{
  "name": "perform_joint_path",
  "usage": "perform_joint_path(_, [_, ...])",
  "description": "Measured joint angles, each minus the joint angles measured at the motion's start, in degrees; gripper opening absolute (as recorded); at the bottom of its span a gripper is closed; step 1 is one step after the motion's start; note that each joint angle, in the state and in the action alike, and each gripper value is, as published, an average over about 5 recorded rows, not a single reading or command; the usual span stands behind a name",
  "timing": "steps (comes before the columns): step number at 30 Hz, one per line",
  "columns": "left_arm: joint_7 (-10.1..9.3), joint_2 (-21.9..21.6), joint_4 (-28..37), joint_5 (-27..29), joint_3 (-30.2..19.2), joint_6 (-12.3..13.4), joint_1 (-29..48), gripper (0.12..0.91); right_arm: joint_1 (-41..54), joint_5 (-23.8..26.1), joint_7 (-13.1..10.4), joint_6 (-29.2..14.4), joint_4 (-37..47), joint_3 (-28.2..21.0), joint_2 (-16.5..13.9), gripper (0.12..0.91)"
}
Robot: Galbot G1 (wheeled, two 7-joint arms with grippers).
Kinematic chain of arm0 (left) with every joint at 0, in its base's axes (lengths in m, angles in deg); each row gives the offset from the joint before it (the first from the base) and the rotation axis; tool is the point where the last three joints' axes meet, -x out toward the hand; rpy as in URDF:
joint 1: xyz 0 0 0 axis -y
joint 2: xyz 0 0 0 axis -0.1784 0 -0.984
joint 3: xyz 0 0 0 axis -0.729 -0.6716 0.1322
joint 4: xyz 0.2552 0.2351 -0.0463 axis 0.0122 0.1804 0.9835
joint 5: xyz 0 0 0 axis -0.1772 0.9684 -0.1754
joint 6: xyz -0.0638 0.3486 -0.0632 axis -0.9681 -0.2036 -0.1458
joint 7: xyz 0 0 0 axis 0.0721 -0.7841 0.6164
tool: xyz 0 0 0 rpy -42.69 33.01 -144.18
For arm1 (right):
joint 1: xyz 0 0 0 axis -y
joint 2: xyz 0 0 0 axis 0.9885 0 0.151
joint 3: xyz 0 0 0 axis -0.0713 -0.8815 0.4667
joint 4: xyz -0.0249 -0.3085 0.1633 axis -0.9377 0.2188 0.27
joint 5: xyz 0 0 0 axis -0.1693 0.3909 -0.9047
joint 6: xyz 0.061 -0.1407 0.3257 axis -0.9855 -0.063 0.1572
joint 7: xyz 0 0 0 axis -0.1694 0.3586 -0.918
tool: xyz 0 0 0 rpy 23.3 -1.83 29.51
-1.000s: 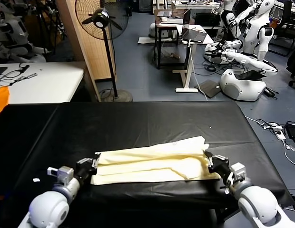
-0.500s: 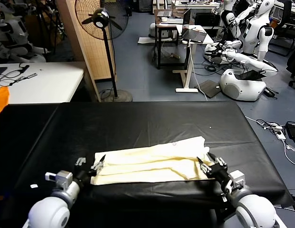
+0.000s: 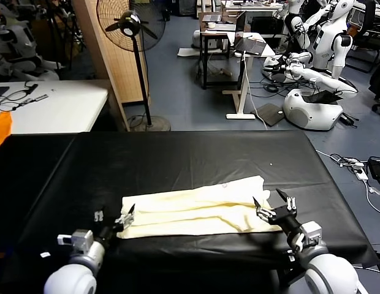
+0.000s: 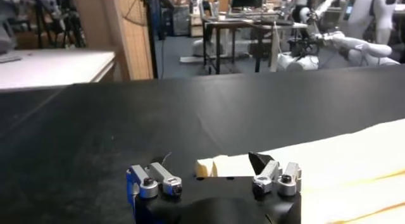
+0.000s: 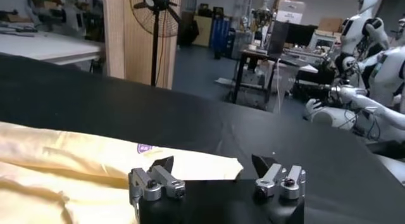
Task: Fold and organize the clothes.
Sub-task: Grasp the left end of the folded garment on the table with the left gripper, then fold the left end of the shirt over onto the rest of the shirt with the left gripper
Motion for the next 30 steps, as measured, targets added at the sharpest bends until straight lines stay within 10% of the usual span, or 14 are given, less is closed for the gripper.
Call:
perform_joint_path(8, [0.26, 4.23, 3.08, 0.57, -0.23, 1.47, -0.60, 0.738, -0.20, -0.19, 0.05, 0.01, -0.10, 0.53, -0.19, 0.798])
perform_joint_path(19, [1.08, 3.93, 4.49, 1.62, 0.17, 3.77, -0.54, 0.178, -0.19, -0.58, -0.27, -1.69, -0.39, 0.76, 0.65, 0.798])
perform_joint_path(30, [2.19, -6.69, 9.97, -3.61, 5.60, 4.99, 4.34, 0.159, 1.69, -1.88, -2.95, -7.67, 0.34, -2.16, 2.69, 0.798])
